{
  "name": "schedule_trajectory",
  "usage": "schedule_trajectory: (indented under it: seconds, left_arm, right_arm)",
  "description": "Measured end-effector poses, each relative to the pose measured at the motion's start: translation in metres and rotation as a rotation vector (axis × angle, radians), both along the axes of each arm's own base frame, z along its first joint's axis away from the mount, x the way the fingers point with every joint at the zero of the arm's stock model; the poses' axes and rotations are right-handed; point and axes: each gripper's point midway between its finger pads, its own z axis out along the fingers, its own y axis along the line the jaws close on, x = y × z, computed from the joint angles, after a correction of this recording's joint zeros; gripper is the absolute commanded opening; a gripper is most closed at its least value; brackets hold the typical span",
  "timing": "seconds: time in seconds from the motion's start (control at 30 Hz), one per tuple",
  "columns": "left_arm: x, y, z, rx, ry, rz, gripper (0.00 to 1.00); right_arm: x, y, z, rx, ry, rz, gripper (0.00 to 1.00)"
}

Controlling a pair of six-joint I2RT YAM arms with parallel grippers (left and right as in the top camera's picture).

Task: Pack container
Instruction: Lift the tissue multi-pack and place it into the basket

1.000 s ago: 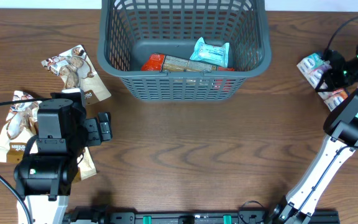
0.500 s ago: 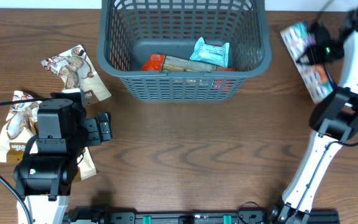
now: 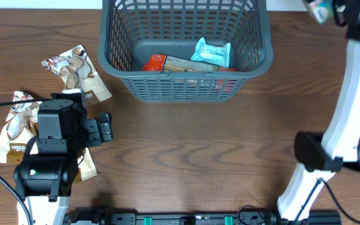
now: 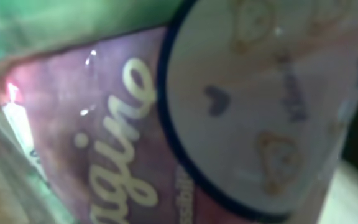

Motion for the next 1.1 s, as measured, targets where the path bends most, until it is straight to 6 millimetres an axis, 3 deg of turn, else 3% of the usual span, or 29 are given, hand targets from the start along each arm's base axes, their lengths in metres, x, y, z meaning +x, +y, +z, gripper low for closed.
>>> schedule_trajectory:
  seconds: [0.07, 0.17, 0.33, 0.43, 0.53, 0.7, 0.73, 0.77, 0.83, 0.9, 0.93, 0.97, 1.1]
  left_arm:
    - [0.000, 0.000, 0.000, 0.000, 0.000, 0.000, 0.98]
    - [0.000, 0.000, 0.000, 0.000, 0.002, 0.000, 0.98]
    - [0.000, 0.000, 0.000, 0.000, 0.002, 0.000, 0.99]
    - [0.000, 0.000, 0.000, 0.000, 0.002, 0.000, 0.99]
    - [0.000, 0.000, 0.000, 0.000, 0.002, 0.000, 0.98]
    - [0.000, 0.000, 0.000, 0.000, 0.002, 0.000, 0.98]
    - [0.000, 0.000, 0.000, 0.000, 0.002, 0.000, 0.98]
    - [0.000, 0.000, 0.000, 0.000, 0.002, 0.000, 0.98]
    - [0.000, 0.000, 0.000, 0.000, 0.002, 0.000, 0.99]
    - [0.000, 0.000, 0.000, 0.000, 0.002, 0.000, 0.99]
    - [0.000, 0.000, 0.000, 0.000, 0.002, 0.000, 0.98]
    - [0.000, 0.000, 0.000, 0.000, 0.002, -0.001, 0.98]
    - [0.000, 0.000, 0.000, 0.000, 0.002, 0.000, 0.99]
  right_arm:
    - [-0.018, 0.037, 0.003, -0.050, -0.017, 0.117, 0.01]
    - [-0.029, 0.092, -0.016, -0.125, -0.004, 0.282, 0.01]
    - [-0.018, 0.164, -0.091, -0.255, 0.086, 0.495, 0.03]
    - [-0.008, 0.189, -0.139, -0.301, 0.156, 0.564, 0.03]
    - [0.003, 0.204, -0.192, -0.322, 0.252, 0.599, 0.04]
    - [0.020, 0.208, -0.258, -0.322, 0.390, 0.588, 0.16]
    - [0.022, 0.209, -0.270, -0.320, 0.415, 0.586, 0.22]
    - [0.025, 0.209, -0.285, -0.317, 0.450, 0.579, 0.36]
    - [0.026, 0.209, -0.303, -0.309, 0.497, 0.568, 0.53]
    - [0.027, 0.210, -0.316, -0.300, 0.531, 0.557, 0.59]
    - [0.027, 0.210, -0.320, -0.297, 0.542, 0.553, 0.67]
    - [0.027, 0.210, -0.320, -0.293, 0.547, 0.550, 0.84]
    - [0.027, 0.208, -0.311, -0.283, 0.535, 0.541, 0.86]
